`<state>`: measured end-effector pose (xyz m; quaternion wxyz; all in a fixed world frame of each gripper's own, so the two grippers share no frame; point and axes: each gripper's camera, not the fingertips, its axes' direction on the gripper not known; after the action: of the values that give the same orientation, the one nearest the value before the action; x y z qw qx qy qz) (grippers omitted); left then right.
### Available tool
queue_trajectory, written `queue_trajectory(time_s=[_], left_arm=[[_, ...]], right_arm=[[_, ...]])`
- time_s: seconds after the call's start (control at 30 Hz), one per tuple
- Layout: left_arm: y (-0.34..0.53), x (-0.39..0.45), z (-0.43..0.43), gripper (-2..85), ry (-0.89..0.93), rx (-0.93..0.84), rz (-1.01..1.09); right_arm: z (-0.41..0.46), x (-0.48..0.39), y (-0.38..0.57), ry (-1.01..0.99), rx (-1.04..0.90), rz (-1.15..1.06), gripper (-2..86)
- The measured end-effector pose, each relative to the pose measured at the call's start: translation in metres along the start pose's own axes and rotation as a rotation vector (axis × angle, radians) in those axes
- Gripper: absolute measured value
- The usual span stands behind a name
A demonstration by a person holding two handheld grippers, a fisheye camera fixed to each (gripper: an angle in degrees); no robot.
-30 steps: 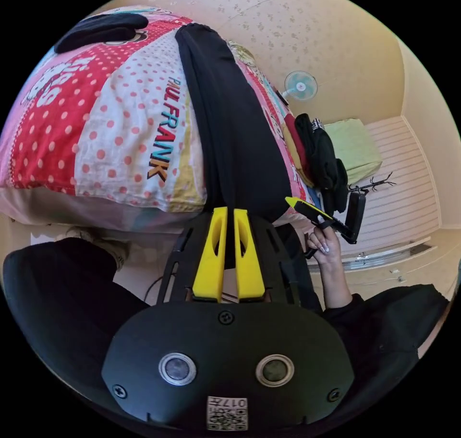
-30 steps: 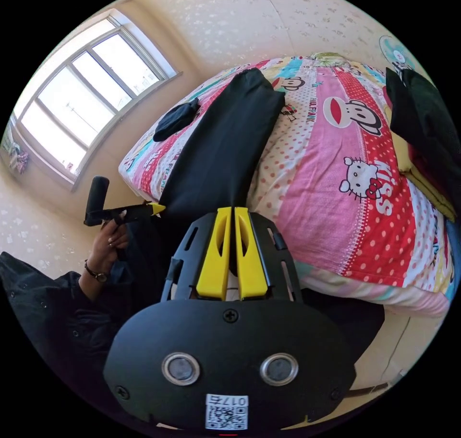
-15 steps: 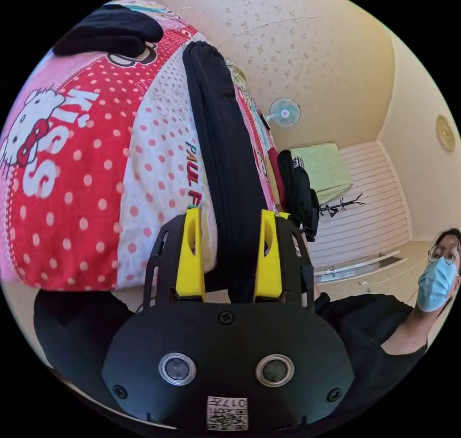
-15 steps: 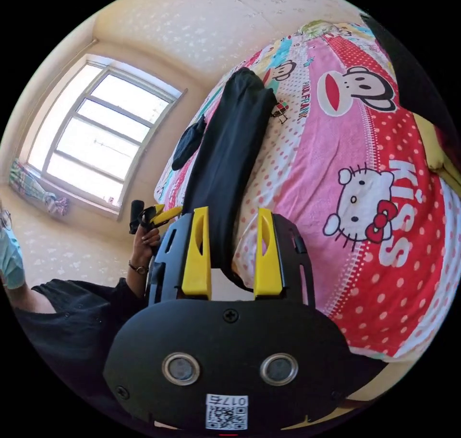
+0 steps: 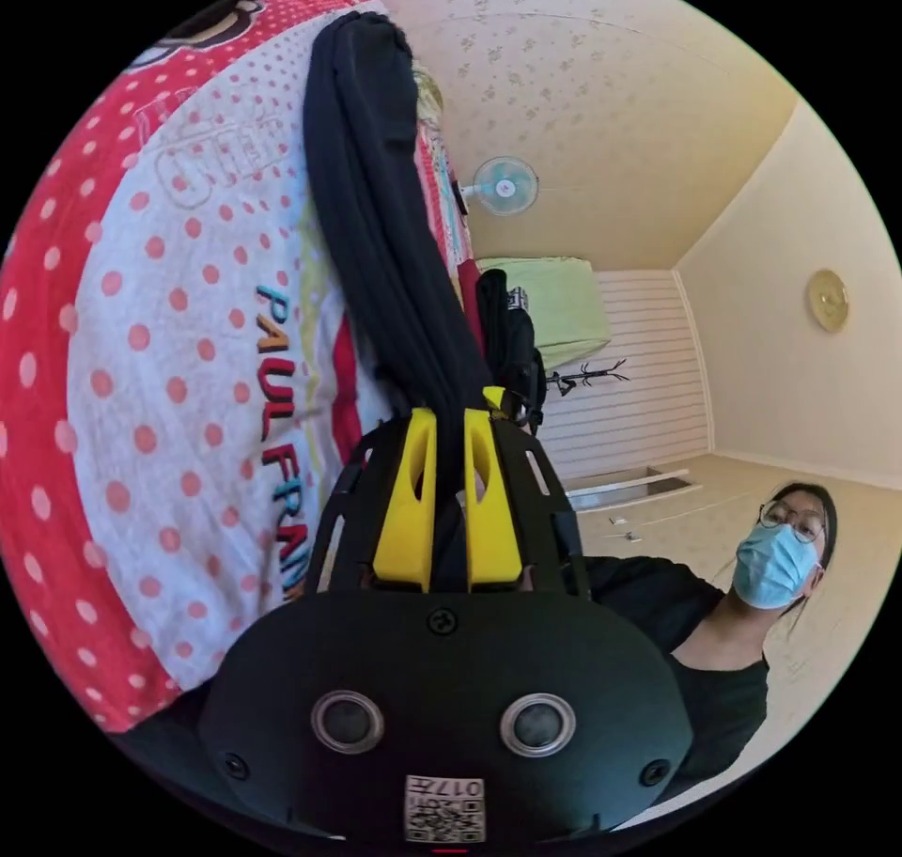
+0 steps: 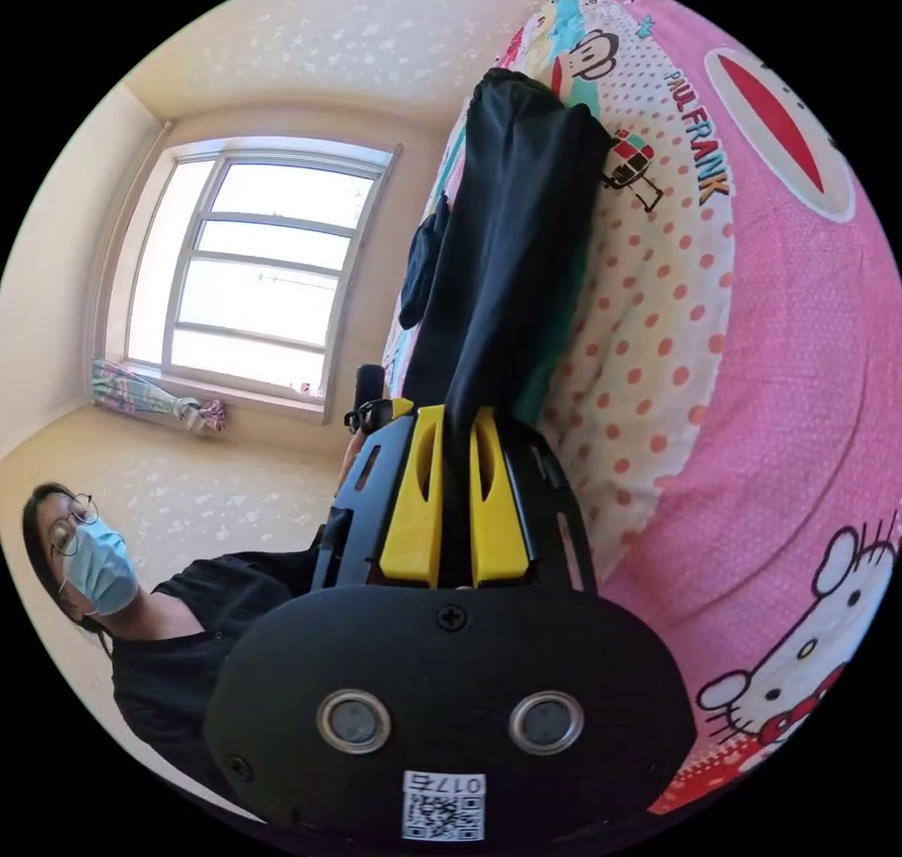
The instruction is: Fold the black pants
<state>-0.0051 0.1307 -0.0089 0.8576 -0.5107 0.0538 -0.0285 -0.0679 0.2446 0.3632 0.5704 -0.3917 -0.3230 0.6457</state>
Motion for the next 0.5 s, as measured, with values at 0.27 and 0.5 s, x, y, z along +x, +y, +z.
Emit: queue_trajectory(time_s=[0.27, 0.5], left_arm=[[0.069, 0.253, -0.026, 5.0, 0.016, 0.135, 0.545], [0.112, 0.427, -0.037, 5.0, 0.04, 0.24, 0.867]], right_arm=[[-0.058, -0.215, 0.055, -0.109, 0.083, -0.479, 0.3], [-0.107, -0.444, 0.114, 0.014, 0.152, -0.941, 0.4]])
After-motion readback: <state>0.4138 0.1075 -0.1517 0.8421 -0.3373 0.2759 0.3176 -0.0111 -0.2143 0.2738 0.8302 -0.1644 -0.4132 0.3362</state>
